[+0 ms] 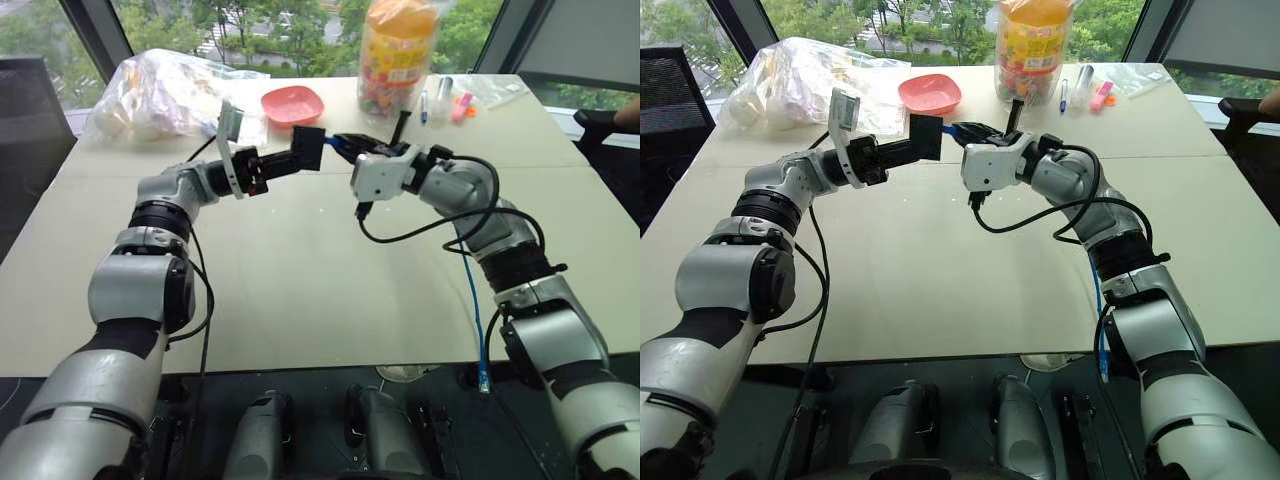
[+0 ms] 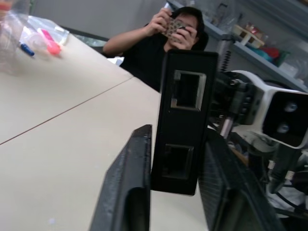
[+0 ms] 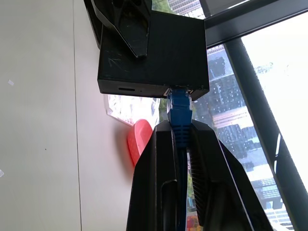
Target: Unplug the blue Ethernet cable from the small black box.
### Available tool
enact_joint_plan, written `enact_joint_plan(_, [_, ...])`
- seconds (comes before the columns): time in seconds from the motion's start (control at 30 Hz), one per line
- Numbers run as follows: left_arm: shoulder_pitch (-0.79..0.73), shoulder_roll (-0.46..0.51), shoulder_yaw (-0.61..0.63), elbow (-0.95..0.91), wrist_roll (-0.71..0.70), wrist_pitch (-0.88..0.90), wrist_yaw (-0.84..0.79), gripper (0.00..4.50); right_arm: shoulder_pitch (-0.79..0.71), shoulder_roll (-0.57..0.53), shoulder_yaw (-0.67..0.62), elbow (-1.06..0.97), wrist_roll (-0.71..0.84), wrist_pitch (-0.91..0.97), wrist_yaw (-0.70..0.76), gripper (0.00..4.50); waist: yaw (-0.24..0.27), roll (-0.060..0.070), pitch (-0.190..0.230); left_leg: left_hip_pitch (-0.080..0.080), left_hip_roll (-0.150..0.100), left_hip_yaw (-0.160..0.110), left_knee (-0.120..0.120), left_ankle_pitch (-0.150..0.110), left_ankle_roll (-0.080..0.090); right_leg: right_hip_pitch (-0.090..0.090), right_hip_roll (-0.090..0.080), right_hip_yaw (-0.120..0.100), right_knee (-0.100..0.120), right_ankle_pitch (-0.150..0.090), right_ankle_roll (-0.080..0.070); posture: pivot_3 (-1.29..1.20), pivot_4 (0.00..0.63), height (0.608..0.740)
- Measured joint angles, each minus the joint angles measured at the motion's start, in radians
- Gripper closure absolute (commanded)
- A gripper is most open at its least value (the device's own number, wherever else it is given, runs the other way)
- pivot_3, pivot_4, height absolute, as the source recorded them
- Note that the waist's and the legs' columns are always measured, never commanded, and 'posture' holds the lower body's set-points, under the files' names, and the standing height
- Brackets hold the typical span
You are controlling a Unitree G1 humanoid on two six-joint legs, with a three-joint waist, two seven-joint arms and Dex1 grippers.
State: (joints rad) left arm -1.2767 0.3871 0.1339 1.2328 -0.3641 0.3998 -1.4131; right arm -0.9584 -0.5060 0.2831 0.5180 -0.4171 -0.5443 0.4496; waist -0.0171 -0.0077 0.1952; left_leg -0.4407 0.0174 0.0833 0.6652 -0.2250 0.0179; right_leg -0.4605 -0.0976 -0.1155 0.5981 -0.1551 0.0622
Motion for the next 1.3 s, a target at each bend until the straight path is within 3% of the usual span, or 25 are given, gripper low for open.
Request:
enact_joint_plan(0.03, [0.0, 0.0, 0.003, 0.0, 0.003, -0.001, 0.0, 4.0, 0.001, 0.0, 0.0, -0.004, 0.0, 0.004, 0.003, 3.63, 0.001, 0.0, 0.0, 0.0, 0.0, 0.0, 0.0, 0.0, 0.0, 0.0, 0.0, 0.0, 0.0, 0.0, 0.0, 0.0, 0.15, 0.74])
enact_joint_plan(0.07, [0.0, -0.001, 0.009, 0.001, 0.004, -0.001, 0.009, 4.0, 0.003, 0.0, 0.0, -0.011, 0.005, 0.009, 0.014, 3.36, 0.001, 0.0, 0.0, 0.0, 0.0, 0.0, 0.0, 0.0, 0.0, 0.0, 0.0, 0.0, 0.0, 0.0, 0.0, 0.0, 0.15, 0.74])
enact_joint_plan(0.2, [0.0, 0.003, 0.047, 0.006, 0.004, 0.001, 0.047, 4.0, 0.053, -0.014, -0.002, -0.081, 0.029, 0.057, 0.065, 1.33, 0.003, 0.0, 0.0, 0.0, 0.0, -0.001, 0.0, 0.0, 0.0, 0.0, 0.0, 0.0, 0.0, 0.0, 0.0, 0.0, 0.15, 0.74])
enact_joint_plan(0.3, [0.006, 0.014, 0.092, 0.005, -0.02, 0.037, 0.044, 4.0, 0.261, 0.03, -0.134, -0.262, 0.247, 0.335, 0.121, 1.33, 0.009, -0.002, -0.001, -0.001, 0.003, -0.004, 0.001, 0.0, 0.001, 0.001, 0.0, -0.002, 0.0, 0.002, -0.003, 0.0, 0.15, 0.74])
enact_joint_plan(0.37, [0.016, 0.027, 0.126, 0.001, -0.042, 0.088, 0.033, 4.0, 0.386, 0.128, -0.25, -0.395, 0.509, 0.64, 0.122, 1.33, 0.005, -0.002, -0.001, -0.001, 0.003, -0.005, 0.001, 0.0, 0.001, 0.001, -0.001, -0.001, 0.0, 0.002, -0.004, 0.0, 0.15, 0.74])
enact_joint_plan(0.47, [0.026, 0.002, 0.16, -0.021, -0.084, 0.171, 0.018, 4.0, 0.431, 0.262, -0.38, -0.575, 0.86, 0.975, 0.056, 1.33, -0.001, -0.002, 0.0, -0.001, 0.006, -0.004, 0.002, 0.0, 0.0, 0.0, 0.0, -0.001, 0.001, 0.004, -0.006, 0.0, 0.15, 0.74])
enact_joint_plan(0.57, [0.058, -0.024, 0.202, -0.069, -0.139, 0.264, 0.018, 4.0, 0.433, 0.381, -0.429, -0.712, 1.072, 1.131, -0.029, 1.33, 0.0, -0.002, -0.001, 0.002, 0.01, -0.004, 0.002, 0.0, 0.0, 0.001, 0.004, -0.001, 0.001, 0.004, -0.006, 0.0, 0.15, 0.74])
enact_joint_plan(0.73, [0.132, -0.074, 0.207, -0.166, -0.172, 0.358, 0.023, 4.0, 0.432, 0.542, -0.485, -0.735, 1.308, 1.235, -0.177, 1.33, 0.005, -0.002, -0.001, 0.001, 0.012, -0.004, 0.002, 0.0, 0.0, 0.0, 0.006, -0.001, 0.0, 0.007, -0.011, 0.0, 0.15, 0.74])
enact_joint_plan(0.9, [0.166, -0.089, 0.191, -0.255, -0.177, 0.398, 0.027, 4.0, 0.432, 0.55, -0.47, -0.755, 1.335, 1.236, -0.22, 1.33, 0.005, -0.002, -0.001, -0.001, 0.012, -0.003, 0.002, 0.0, 0.0, -0.001, 0.006, 0.0, -0.001, 0.007, -0.011, 0.0, 0.15, 0.74])
enact_joint_plan(1.0, [0.163, -0.086, 0.19, -0.264, -0.177, 0.384, 0.044, 4.0, 0.435, 0.487, -0.451, -0.755, 1.292, 1.227, -0.227, 1.33, 0.005, -0.002, -0.001, -0.001, 0.012, -0.003, 0.002, 0.0, 0.0, -0.001, 0.007, 0.0, -0.001, 0.007, -0.011, 0.0, 0.15, 0.74])
enact_joint_plan(1.17, [0.161, -0.005, 0.194, -0.249, -0.175, 0.358, 0.045, 4.0, 0.518, 0.08, -0.353, -0.714, 0.97, 1.145, -0.119, 1.33, 0.005, -0.002, -0.001, -0.002, 0.01, -0.003, 0.002, 0.0, 0.0, -0.001, 0.005, 0.0, -0.003, 0.003, -0.01, 0.0, 0.15, 0.74])
enact_joint_plan(1.3, [0.154, -0.006, 0.162, -0.249, -0.166, 0.355, 0.021, 4.0, 0.502, -0.034, -0.308, -0.645, 0.813, 1.041, -0.059, 1.33, 0.002, -0.002, -0.001, -0.001, 0.011, -0.002, 0.002, 0.0, 0.0, -0.002, 0.006, 0.0, -0.002, 0.004, -0.008, 0.0, 0.15, 0.74])
